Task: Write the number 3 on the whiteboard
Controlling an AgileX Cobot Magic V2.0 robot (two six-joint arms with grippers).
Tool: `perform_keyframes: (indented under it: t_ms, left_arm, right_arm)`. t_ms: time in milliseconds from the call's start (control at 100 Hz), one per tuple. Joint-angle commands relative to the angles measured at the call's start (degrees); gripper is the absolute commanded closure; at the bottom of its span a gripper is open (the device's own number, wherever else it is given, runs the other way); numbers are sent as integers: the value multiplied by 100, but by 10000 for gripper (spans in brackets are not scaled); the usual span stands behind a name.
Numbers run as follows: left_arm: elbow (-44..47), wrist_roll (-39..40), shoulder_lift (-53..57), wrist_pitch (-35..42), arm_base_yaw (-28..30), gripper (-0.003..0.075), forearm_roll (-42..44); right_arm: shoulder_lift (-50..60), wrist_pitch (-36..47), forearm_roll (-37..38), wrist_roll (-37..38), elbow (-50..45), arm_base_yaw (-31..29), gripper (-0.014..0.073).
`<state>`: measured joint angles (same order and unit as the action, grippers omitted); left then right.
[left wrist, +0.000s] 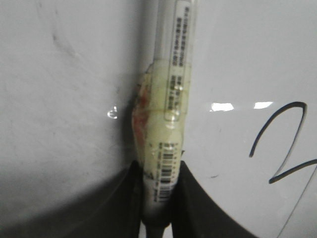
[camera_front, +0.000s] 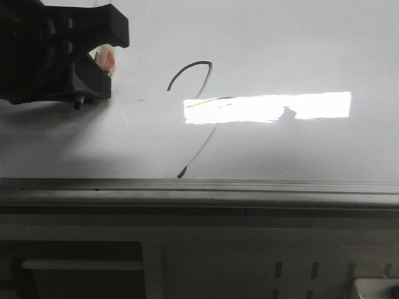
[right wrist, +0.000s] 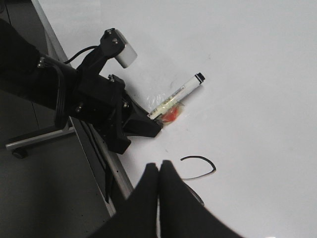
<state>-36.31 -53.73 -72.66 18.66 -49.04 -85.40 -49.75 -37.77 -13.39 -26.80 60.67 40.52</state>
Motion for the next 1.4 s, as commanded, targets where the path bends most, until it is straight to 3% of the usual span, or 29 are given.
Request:
perform_keyframes:
  t_ms: [0,330,890,1010,1210,1390]
  left_arm:
    - [-145,264,-91,200,-8,741,42]
    - [-145,400,-475,656,-8,741,52]
    - [-145,400,-541,659,-8,735,52]
    - [-145,400,-541,659,-8,666,52]
    - [-145,400,-541,659,-8,442,41]
    - [-145,400,-541,669,-8,379,41]
  right_arm:
    - [46,452,-55,20,153,-40,658]
    - [46,452,-55,20,153,-40,658]
    - [46,452,-55,20,149,-40,658]
    - [46,441,-55,20,149,-40,658]
    - [46,384,-55,20,149,-40,658]
    - [46,384,-55,20,149,-40,658]
